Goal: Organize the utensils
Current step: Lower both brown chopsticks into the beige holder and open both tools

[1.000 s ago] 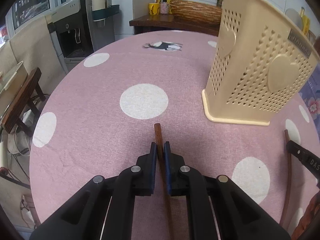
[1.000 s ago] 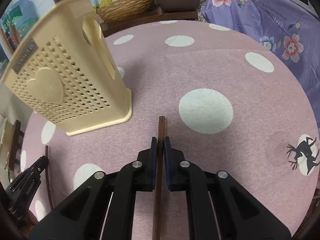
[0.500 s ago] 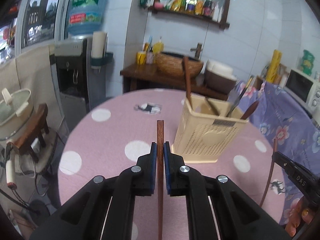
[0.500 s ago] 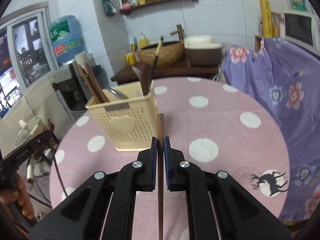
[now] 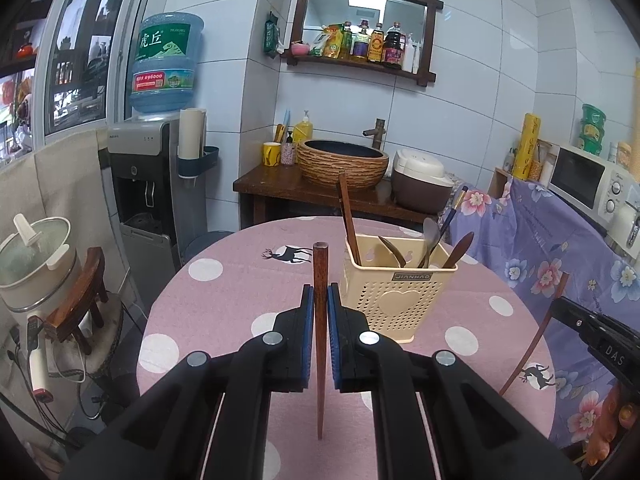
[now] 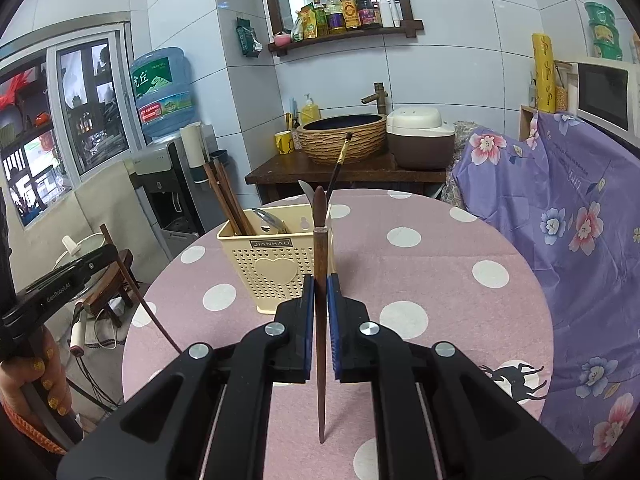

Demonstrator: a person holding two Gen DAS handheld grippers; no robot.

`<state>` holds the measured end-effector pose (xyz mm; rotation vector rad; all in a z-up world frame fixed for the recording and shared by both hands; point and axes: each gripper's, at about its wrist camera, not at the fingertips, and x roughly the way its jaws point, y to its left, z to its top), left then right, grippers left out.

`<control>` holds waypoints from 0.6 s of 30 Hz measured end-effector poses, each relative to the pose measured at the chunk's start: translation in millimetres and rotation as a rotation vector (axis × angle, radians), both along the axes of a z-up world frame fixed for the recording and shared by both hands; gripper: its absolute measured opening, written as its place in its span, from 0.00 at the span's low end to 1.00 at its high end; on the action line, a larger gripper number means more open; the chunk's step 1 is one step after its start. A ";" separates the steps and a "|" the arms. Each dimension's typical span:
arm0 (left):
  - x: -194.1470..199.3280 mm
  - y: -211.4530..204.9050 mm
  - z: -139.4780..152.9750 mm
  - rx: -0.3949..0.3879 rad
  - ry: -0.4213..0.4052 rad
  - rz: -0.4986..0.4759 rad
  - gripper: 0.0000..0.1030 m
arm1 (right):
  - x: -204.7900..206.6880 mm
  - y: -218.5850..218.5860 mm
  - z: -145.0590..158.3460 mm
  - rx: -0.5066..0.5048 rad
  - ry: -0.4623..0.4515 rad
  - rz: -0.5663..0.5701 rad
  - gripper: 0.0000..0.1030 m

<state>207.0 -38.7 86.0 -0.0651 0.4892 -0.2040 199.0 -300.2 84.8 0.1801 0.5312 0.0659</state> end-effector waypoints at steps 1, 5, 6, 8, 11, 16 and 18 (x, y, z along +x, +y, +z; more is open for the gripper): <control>0.3 0.3 1.0 0.000 -0.002 -0.001 0.08 | 0.6 -0.6 2.1 0.002 -0.002 0.002 0.07; 3.0 -1.0 11.7 0.000 -0.014 -0.016 0.08 | 9.5 -0.7 12.6 -0.008 -0.009 0.021 0.07; 5.5 -1.2 15.5 -0.004 -0.012 -0.026 0.08 | 13.3 -0.3 17.1 -0.011 -0.012 0.028 0.07; 11.8 -1.9 25.8 -0.016 -0.008 -0.047 0.08 | 22.7 -0.2 31.0 -0.007 -0.021 0.043 0.07; 21.3 -2.9 50.0 -0.032 -0.024 -0.067 0.08 | 39.2 0.3 62.3 0.001 -0.043 0.065 0.07; 40.9 -10.9 112.6 -0.084 -0.075 -0.104 0.08 | 69.3 5.1 134.8 -0.017 -0.123 0.073 0.07; 49.6 -18.8 136.3 -0.094 -0.108 -0.105 0.08 | 82.0 5.5 160.8 -0.005 -0.159 0.065 0.07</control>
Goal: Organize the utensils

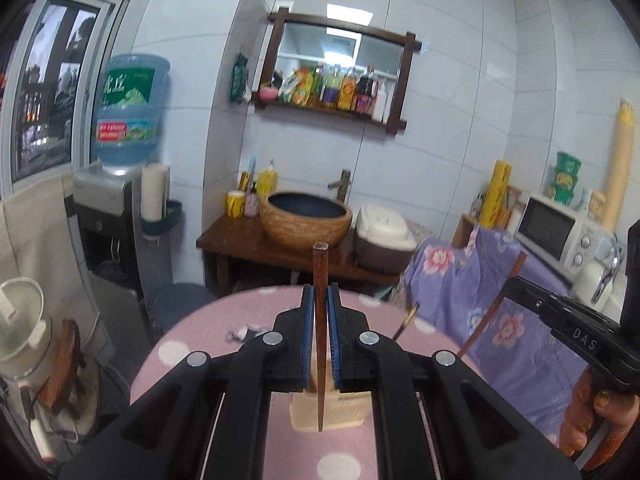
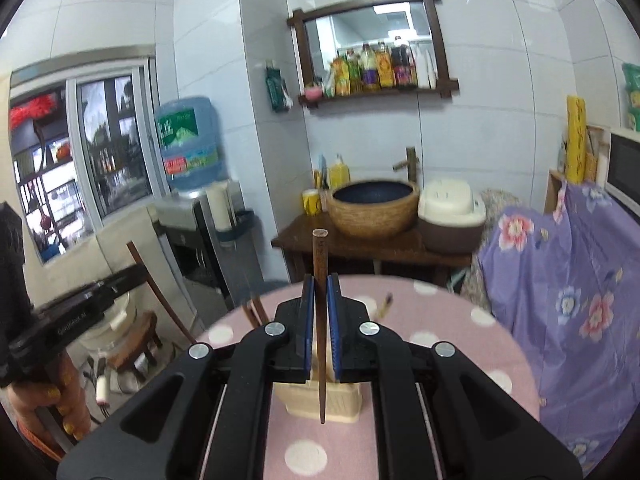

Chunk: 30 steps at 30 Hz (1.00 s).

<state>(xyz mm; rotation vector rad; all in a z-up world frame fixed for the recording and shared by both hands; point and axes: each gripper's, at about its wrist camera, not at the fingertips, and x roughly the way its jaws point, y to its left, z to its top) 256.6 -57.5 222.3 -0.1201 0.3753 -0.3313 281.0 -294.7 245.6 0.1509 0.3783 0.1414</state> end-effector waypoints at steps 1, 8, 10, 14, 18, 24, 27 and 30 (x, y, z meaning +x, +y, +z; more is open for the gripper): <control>3.9 -3.4 7.4 -0.004 -0.010 0.000 0.08 | 7.0 0.3 10.6 0.001 -0.011 -0.008 0.07; 37.3 -32.0 2.2 0.017 -0.033 0.030 0.08 | 53.1 12.6 -2.7 -0.031 -0.010 -0.034 0.07; 48.6 -36.7 -16.9 0.032 0.001 0.029 0.08 | 64.4 16.6 -28.4 -0.039 0.028 -0.028 0.07; 68.6 -43.3 -62.3 0.053 0.092 0.031 0.08 | 80.0 25.0 -77.5 -0.056 0.094 -0.020 0.07; 80.6 -46.3 -101.8 0.082 0.157 0.038 0.08 | 89.2 29.6 -111.9 -0.074 0.132 -0.034 0.07; 88.9 -44.4 -126.3 0.071 0.218 0.039 0.08 | 93.9 28.3 -134.5 -0.069 0.160 -0.041 0.08; 79.8 -40.2 -118.0 0.058 0.191 0.025 0.08 | 86.4 23.6 -131.9 -0.058 0.138 -0.052 0.10; 64.1 -34.0 -109.2 0.054 0.146 0.036 0.26 | 70.9 17.7 -126.4 -0.036 0.111 -0.061 0.24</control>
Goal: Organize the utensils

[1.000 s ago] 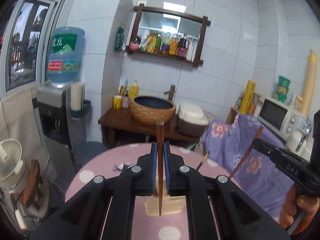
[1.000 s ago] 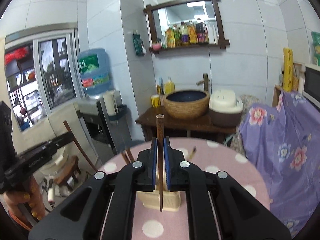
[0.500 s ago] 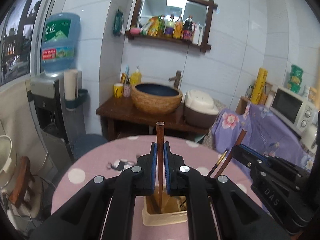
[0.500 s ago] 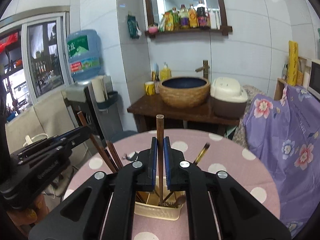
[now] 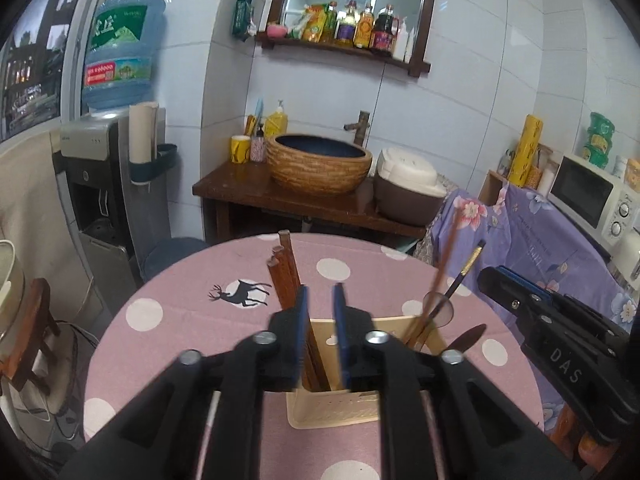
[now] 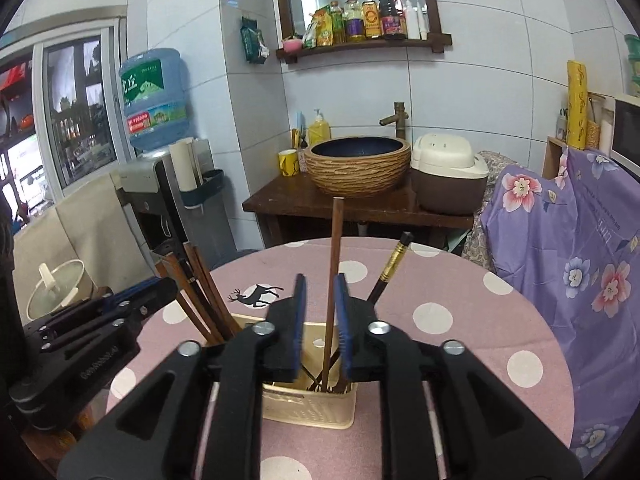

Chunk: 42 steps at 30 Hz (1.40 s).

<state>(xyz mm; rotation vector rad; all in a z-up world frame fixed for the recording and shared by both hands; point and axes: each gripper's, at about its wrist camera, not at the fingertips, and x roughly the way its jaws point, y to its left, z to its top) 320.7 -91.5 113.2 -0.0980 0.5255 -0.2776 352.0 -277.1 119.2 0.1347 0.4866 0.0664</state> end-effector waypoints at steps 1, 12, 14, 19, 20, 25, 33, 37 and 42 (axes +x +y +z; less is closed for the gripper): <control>-8.1 3.7 2.3 -0.005 -0.025 0.011 0.43 | -8.2 -1.0 1.3 -0.001 -0.013 -0.011 0.30; -161.4 51.7 -53.5 0.117 -0.270 0.114 0.95 | -182.3 16.2 -59.5 -0.204 -0.183 -0.133 0.86; -185.1 57.9 -68.2 0.105 -0.258 0.130 0.95 | -213.2 19.6 -80.9 -0.197 -0.173 -0.150 0.88; -239.9 64.0 -99.4 0.049 -0.223 0.165 0.95 | -280.7 34.7 -125.5 -0.160 -0.162 -0.147 0.92; -248.3 63.7 -103.5 0.038 -0.217 0.152 0.95 | -292.7 39.3 -131.4 -0.168 -0.162 -0.144 0.92; -282.8 68.5 -108.5 0.070 -0.297 0.183 0.95 | -338.6 54.2 -146.8 -0.146 -0.185 -0.121 0.94; -314.6 69.4 -120.9 0.090 -0.316 0.136 0.95 | -359.3 73.6 -142.3 -0.151 -0.218 -0.086 0.94; -318.7 74.4 -121.1 0.072 -0.335 0.150 0.95 | -365.8 77.8 -137.6 -0.160 -0.260 -0.085 0.94; -320.1 75.3 -123.4 0.065 -0.338 0.150 0.95 | -365.4 76.9 -133.9 -0.180 -0.270 -0.091 0.94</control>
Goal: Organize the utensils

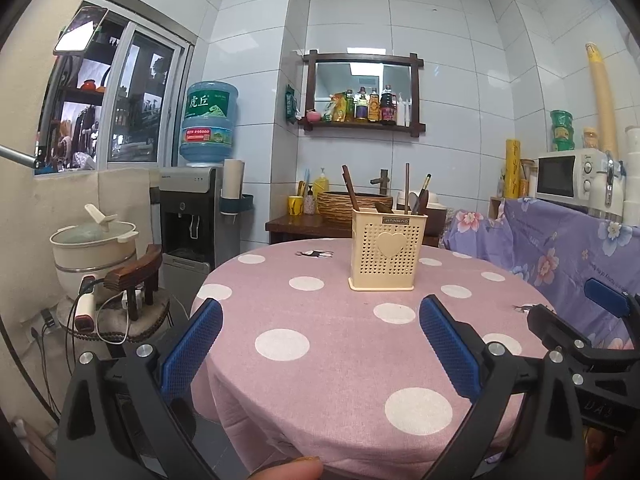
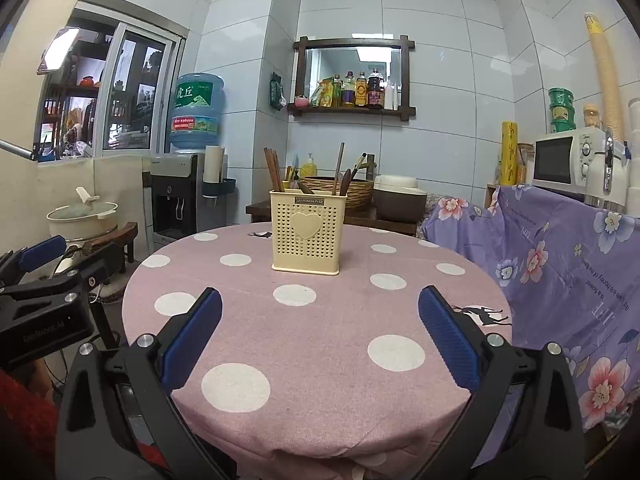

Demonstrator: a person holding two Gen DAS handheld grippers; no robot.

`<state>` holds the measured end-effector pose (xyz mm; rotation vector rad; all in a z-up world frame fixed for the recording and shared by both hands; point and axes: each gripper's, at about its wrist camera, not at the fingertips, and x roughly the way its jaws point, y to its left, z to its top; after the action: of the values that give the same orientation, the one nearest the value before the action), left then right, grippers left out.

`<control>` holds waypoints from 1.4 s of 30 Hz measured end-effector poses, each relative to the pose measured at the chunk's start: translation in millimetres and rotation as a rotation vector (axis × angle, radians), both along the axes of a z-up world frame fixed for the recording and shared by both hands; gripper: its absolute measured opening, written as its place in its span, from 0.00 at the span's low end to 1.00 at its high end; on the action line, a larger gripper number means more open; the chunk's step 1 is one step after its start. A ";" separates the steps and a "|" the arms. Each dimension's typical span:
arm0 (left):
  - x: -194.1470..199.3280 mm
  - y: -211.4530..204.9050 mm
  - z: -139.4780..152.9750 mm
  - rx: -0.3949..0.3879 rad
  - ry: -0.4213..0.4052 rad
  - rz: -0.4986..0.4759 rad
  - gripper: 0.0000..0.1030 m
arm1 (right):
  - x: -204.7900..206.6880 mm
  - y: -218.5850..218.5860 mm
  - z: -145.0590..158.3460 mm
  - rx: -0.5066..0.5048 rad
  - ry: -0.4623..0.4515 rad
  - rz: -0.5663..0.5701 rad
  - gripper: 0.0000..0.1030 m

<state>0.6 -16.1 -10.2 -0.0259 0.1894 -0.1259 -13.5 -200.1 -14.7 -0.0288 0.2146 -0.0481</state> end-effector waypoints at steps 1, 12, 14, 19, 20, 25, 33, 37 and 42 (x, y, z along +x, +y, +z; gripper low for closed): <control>0.4 0.3 0.1 -0.001 0.000 -0.001 0.95 | -0.1 0.0 0.1 0.000 -0.001 -0.002 0.94; -0.2 2.0 -1.3 -0.010 0.007 -0.012 0.95 | -0.5 0.0 0.5 -0.002 -0.009 -0.005 0.94; -0.8 1.8 -1.0 -0.007 0.002 -0.008 0.95 | -0.3 0.2 0.3 -0.002 -0.008 -0.005 0.94; -0.7 1.7 -1.3 -0.006 0.004 -0.007 0.95 | -1.1 0.9 0.5 -0.008 -0.012 -0.006 0.94; -0.8 1.5 -1.4 -0.004 0.005 -0.006 0.95 | -1.2 0.9 0.4 -0.009 -0.012 -0.007 0.94; -2.7 1.6 -0.9 0.002 -0.007 0.001 0.95 | -2.0 0.4 0.2 -0.009 -0.014 -0.009 0.94; -3.1 1.3 -1.0 0.002 -0.007 0.003 0.95 | -2.2 0.2 0.2 -0.010 -0.013 -0.010 0.94; -2.8 0.9 -1.1 0.003 -0.008 0.003 0.95 | -2.1 0.0 0.1 -0.010 -0.012 -0.009 0.94; -2.3 2.3 -1.5 0.004 -0.001 -0.003 0.95 | -1.9 -0.7 0.4 -0.010 -0.009 -0.011 0.94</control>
<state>-1.8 -13.8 -11.7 -0.0217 0.1882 -0.1286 -15.4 -200.8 -14.3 -0.0374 0.2055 -0.0605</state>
